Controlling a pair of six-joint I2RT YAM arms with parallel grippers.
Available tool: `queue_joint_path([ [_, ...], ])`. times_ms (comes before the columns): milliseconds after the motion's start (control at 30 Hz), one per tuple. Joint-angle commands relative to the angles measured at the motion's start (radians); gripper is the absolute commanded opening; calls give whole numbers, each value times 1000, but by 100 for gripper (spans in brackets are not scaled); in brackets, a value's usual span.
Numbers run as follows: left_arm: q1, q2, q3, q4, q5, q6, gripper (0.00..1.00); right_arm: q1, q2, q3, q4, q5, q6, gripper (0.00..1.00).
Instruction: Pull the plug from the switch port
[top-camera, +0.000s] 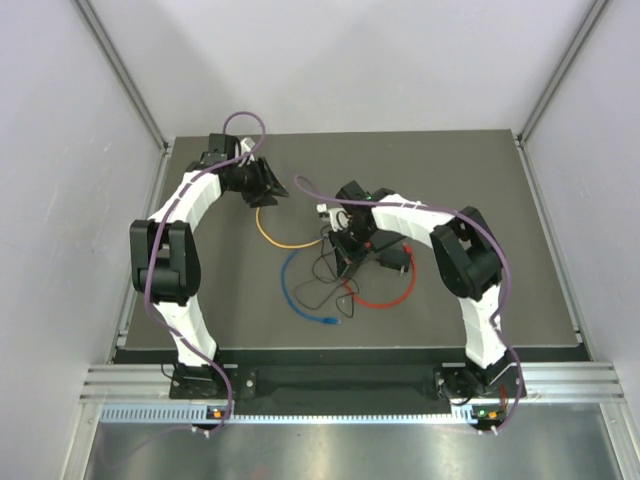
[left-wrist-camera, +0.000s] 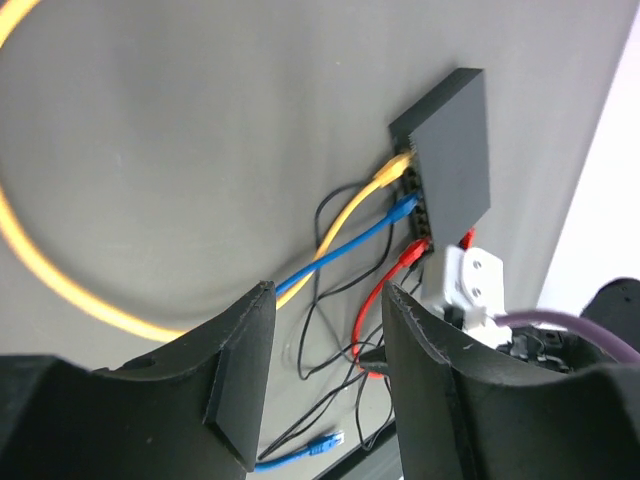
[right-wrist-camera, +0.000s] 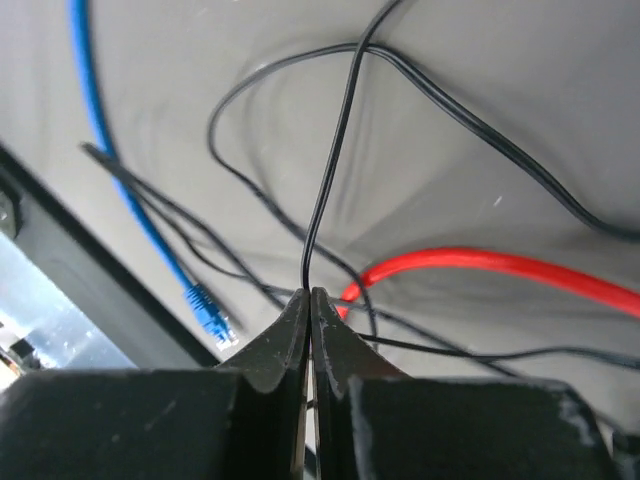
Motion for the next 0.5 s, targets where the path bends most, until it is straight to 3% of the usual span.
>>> queue_joint_path([
  [0, -1, -1, 3, 53, 61, -13, 52, 15, -113, -36, 47, -66, -18, 0],
  [33, -3, 2, 6, 57, 64, -14, 52, 13, -123, -48, 51, -51, -8, 0],
  [200, -30, 34, 55, 62, 105, 1, 53, -26, -178, -42, 68, -6, 44, 27],
  [467, -147, 129, 204, 53, 190, 54, 62, -218, -232, 27, 79, 118, 164, 54],
])
